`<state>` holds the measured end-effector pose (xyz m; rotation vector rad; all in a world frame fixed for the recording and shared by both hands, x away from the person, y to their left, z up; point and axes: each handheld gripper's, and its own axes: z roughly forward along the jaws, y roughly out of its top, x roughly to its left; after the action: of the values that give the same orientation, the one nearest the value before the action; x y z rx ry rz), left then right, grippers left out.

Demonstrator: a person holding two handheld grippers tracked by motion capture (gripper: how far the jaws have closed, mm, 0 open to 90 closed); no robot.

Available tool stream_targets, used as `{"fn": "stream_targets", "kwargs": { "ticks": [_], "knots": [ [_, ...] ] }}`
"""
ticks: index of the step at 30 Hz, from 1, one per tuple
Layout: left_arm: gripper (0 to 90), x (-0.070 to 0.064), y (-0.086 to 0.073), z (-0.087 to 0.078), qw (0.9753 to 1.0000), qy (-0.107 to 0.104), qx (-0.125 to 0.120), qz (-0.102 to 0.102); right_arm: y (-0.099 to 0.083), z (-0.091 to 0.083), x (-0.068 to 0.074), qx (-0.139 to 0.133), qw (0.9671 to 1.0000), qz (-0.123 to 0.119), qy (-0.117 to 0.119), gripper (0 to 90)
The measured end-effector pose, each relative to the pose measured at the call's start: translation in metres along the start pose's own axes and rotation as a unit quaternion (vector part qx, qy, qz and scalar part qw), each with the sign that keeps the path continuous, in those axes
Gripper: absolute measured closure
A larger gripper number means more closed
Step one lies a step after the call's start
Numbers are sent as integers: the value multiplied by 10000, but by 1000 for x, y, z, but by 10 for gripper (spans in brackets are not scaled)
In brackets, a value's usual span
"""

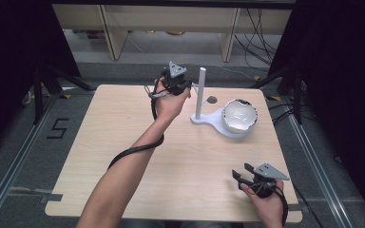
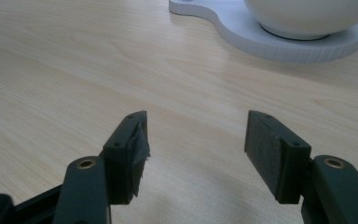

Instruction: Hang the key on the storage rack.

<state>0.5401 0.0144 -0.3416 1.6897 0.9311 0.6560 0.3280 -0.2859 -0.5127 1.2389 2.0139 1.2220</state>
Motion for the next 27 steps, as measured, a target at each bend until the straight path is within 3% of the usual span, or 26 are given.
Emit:
{"fn": "stream_targets", "kwargs": {
  "ticks": [13,15,27],
  "knots": [
    [892,-3,1,1,10000,49,-8,73,0,1,0,35,10000,30,21,403],
    [892,-4,1,2,9998,83,10,191,0,0,0,47,10000,-15,-16,403],
    [888,-6,-1,5,9998,85,43,187,-1,1,0,43,10000,1,-33,403]
  ]
}}
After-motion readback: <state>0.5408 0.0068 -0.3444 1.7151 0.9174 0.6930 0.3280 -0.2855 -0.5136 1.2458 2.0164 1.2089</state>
